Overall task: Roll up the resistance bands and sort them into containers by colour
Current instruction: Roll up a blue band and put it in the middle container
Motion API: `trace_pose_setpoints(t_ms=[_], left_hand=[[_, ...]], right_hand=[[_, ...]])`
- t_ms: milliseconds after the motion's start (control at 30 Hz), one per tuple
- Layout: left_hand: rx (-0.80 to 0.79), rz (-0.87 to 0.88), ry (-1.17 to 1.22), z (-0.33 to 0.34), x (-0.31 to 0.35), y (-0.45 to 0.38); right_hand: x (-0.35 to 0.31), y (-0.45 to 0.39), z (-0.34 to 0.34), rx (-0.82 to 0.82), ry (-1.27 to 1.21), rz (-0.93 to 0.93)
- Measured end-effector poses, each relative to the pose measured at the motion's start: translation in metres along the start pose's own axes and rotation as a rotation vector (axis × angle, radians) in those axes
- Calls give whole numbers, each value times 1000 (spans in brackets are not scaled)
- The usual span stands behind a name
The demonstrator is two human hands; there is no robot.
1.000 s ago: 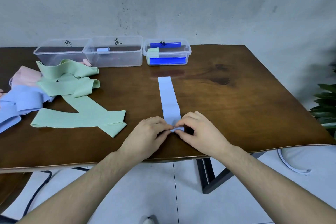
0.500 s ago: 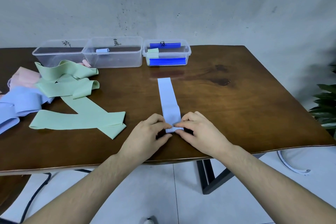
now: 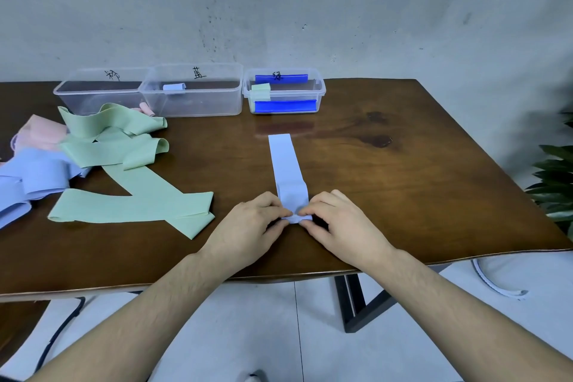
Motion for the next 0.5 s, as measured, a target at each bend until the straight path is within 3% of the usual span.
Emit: trace_pose_setpoints(t_ms=[300, 500], left_hand=[[40, -68, 45, 1, -6, 2], [7, -111, 137, 2, -10, 4]], right_hand=[[2, 2, -4, 55, 2, -14], [6, 1, -3, -11, -76, 38]])
Point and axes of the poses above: each hand's wrist, its own y-axis away from the middle knuckle, its own z-axis out of the palm, x = y × z, the point moved 8 cm from there along -y, towards the middle knuckle, and after that the axes turned 9 degrees about x, right-handed, at the moved point
